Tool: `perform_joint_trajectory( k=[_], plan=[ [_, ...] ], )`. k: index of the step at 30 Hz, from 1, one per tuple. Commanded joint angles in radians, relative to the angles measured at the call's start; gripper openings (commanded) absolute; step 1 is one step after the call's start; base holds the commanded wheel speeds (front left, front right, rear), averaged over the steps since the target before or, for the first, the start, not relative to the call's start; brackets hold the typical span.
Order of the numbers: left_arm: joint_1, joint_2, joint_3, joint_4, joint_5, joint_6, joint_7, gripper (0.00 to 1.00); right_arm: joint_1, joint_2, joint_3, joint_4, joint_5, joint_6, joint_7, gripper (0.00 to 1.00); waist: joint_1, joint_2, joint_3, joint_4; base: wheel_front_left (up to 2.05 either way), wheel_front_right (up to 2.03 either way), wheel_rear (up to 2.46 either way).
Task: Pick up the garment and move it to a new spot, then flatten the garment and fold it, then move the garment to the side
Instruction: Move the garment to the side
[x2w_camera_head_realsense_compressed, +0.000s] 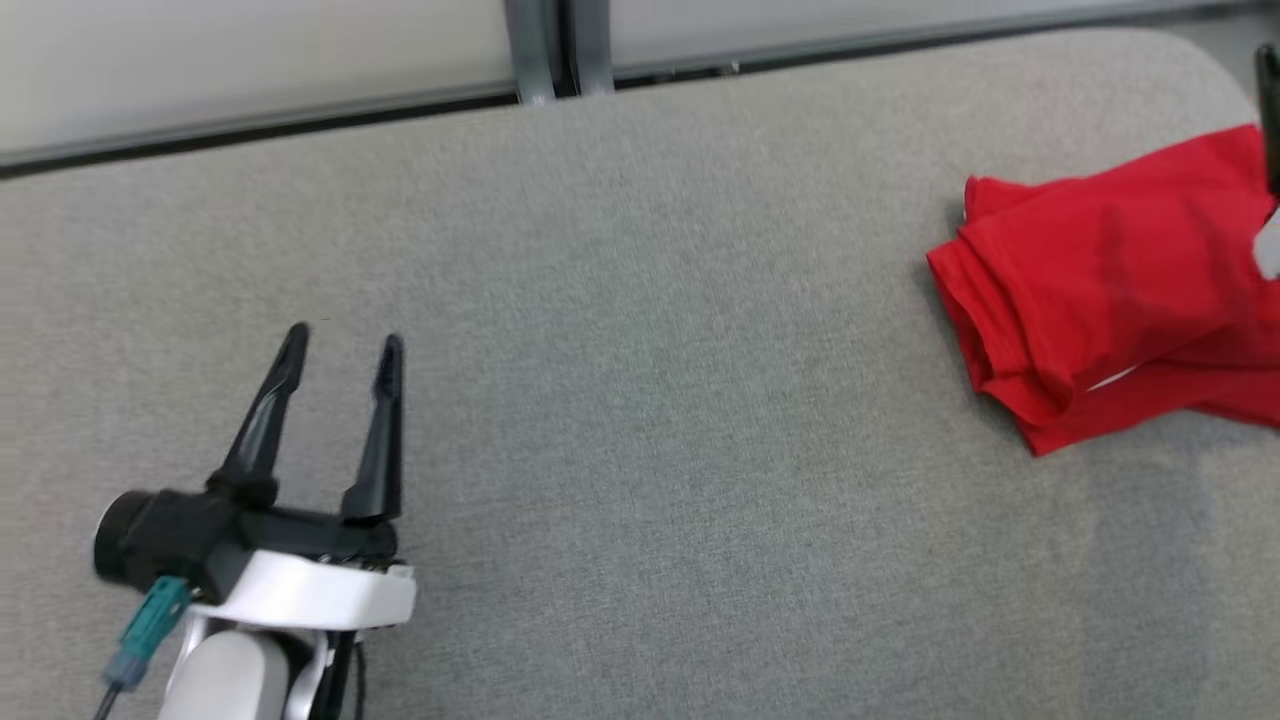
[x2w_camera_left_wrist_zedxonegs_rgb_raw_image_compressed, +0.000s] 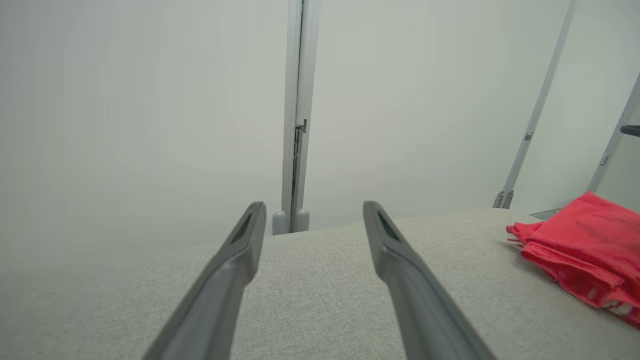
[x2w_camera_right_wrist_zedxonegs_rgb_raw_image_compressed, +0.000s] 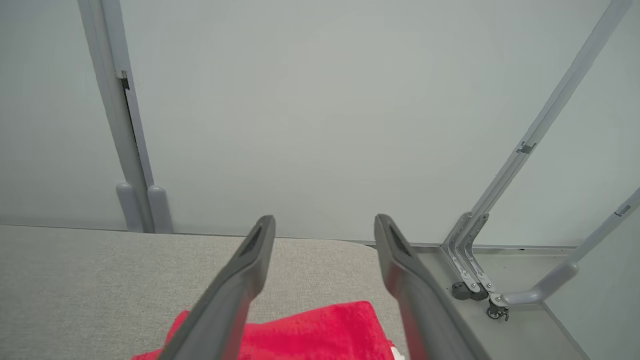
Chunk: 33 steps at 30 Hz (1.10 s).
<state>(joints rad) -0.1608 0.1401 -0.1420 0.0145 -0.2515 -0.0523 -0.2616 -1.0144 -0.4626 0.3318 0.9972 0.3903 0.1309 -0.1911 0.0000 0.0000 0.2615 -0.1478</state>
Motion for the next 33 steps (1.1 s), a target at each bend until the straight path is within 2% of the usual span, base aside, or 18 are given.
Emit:
perform_joint_trajectory(
  k=[1, 8, 17, 21, 25, 33],
  plan=[
    [0.023, 0.005, 0.018, -0.004, -0.01, 0.012, -0.004, 1.0, 0.033, 0.0, -0.003, -0.017, 0.012, 0.0, -0.014, 1.0, 0.0, 0.0, -0.067, 0.027, 0.0, 0.0, 0.0],
    [0.118, 0.017, 0.114, -0.035, -0.05, 0.042, -0.003, 1.0, 0.244, 0.034, -0.05, -0.24, 0.057, 0.0, -0.061, 1.0, 0.0, 0.0, -0.175, 0.077, 0.0, 0.0, 0.0],
    [0.196, 0.009, 0.147, -0.024, -0.056, 0.058, -0.003, 1.0, 0.601, 0.113, -0.166, -0.54, 0.059, 0.0, -0.062, 1.0, 0.0, 0.0, -0.243, 0.126, 0.0, 0.0, 0.0],
    [0.222, -0.012, 0.15, -0.021, -0.027, 0.054, -0.003, 1.0, 0.745, 0.155, -0.211, -0.612, 0.06, 0.0, -0.051, 1.0, 0.0, 0.0, -0.262, 0.141, 0.0, 0.0, 0.0],
    [0.238, -0.03, 0.148, 0.017, 0.001, 0.036, -0.003, 1.0, 0.852, 0.188, -0.211, -0.669, 0.066, 0.0, -0.055, 1.0, 0.0, 0.0, -0.268, 0.15, 0.0, 0.0, 0.0],
    [0.251, -0.059, 0.162, 0.075, 0.038, 0.007, -0.003, 1.0, 0.942, 0.206, -0.186, -0.765, 0.059, 0.0, -0.073, 1.0, 0.0, 0.0, -0.269, 0.146, 0.0, 0.0, 0.0]
  ],
)
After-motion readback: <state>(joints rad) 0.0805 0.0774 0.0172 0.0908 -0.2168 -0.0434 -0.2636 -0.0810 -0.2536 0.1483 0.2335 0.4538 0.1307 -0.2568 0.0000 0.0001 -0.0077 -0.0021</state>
